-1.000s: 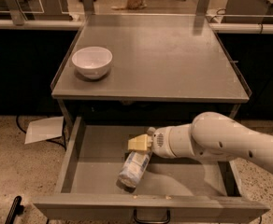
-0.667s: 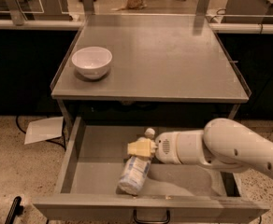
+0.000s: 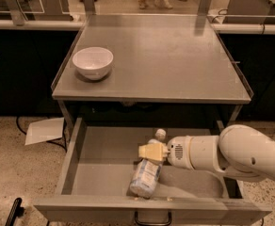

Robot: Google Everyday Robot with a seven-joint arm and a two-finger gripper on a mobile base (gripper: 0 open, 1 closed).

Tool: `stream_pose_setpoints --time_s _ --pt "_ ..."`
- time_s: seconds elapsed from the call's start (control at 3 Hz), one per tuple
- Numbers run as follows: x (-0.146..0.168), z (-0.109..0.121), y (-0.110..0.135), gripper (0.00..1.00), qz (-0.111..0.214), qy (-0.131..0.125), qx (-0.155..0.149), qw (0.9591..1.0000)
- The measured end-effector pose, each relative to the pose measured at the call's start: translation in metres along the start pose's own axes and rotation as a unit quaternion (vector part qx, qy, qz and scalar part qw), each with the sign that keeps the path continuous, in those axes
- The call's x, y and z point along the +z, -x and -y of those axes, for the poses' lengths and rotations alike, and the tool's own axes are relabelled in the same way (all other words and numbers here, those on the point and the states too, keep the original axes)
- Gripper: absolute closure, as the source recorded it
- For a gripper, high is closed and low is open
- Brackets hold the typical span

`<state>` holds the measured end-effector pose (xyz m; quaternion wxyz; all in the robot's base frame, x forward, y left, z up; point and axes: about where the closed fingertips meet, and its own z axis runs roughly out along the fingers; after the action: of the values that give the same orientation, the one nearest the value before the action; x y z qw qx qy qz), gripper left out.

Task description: Pick blue plastic bottle from top drawer and place on counter

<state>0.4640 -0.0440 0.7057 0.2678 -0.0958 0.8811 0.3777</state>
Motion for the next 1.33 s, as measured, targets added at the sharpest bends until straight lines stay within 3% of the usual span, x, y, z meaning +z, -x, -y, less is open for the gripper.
stream_pose_setpoints --time_s 0.33,0.67,1.0,1.33 --pt "0.001 -0.009 0.007 1.0 -0.001 0.006 -0.011 0.9999" --pt "-0.027 -0.042 0.033 1.0 0.028 0.0 -0.059 0.9979" --pt "-0.067 -0.081 0.068 1.0 0.064 -0.031 -0.116 0.9907" --pt "-0.113 -0.124 0.108 1.0 0.107 -0.066 -0.17 0.9774"
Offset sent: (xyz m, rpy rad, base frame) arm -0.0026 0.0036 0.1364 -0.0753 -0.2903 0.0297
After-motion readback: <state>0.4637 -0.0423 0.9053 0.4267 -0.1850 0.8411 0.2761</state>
